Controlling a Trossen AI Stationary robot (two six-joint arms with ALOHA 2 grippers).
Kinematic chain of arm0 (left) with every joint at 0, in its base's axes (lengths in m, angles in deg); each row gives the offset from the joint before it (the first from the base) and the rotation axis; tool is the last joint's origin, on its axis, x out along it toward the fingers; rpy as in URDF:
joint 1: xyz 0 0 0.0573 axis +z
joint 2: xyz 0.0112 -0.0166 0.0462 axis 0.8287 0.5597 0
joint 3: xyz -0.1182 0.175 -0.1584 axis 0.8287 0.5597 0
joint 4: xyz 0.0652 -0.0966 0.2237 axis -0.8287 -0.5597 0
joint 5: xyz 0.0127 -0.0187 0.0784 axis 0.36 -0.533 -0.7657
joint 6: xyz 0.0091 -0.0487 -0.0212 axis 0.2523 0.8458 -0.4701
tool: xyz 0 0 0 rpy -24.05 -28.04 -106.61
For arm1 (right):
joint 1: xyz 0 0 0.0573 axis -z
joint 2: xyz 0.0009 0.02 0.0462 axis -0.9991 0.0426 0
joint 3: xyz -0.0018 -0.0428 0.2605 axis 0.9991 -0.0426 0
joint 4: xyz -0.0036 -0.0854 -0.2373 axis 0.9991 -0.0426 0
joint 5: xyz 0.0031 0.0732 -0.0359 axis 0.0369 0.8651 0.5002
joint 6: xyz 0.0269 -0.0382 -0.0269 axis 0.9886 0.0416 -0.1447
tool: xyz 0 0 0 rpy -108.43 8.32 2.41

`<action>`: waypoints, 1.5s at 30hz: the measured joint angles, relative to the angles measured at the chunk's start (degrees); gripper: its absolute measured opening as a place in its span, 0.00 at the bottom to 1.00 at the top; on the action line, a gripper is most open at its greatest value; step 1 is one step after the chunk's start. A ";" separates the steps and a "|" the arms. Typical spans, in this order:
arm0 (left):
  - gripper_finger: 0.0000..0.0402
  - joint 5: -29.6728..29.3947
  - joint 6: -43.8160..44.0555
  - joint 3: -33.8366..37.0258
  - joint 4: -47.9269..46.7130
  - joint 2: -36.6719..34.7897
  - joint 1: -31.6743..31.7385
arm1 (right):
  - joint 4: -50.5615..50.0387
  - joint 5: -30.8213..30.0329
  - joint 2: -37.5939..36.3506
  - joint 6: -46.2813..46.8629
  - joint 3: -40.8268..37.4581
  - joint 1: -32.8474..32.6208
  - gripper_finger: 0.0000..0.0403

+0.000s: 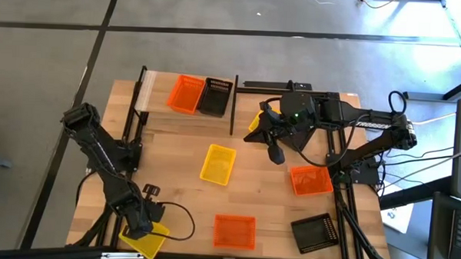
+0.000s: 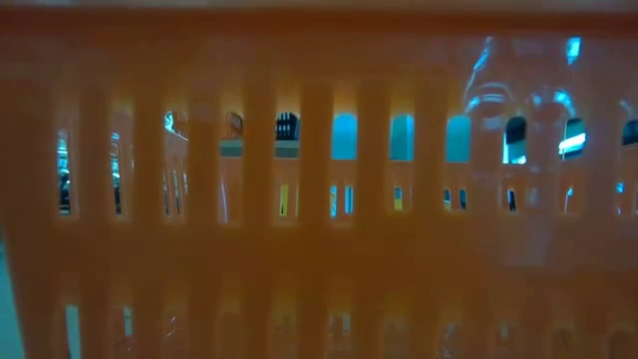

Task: Stack baskets on shelf by color
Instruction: Put the bottom yellow basket on the shelf

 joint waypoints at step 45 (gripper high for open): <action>0.00 17.63 -0.47 -2.34 1.88 -0.16 13.01 | -0.40 -0.09 -0.02 -1.85 -0.02 -0.02 0.00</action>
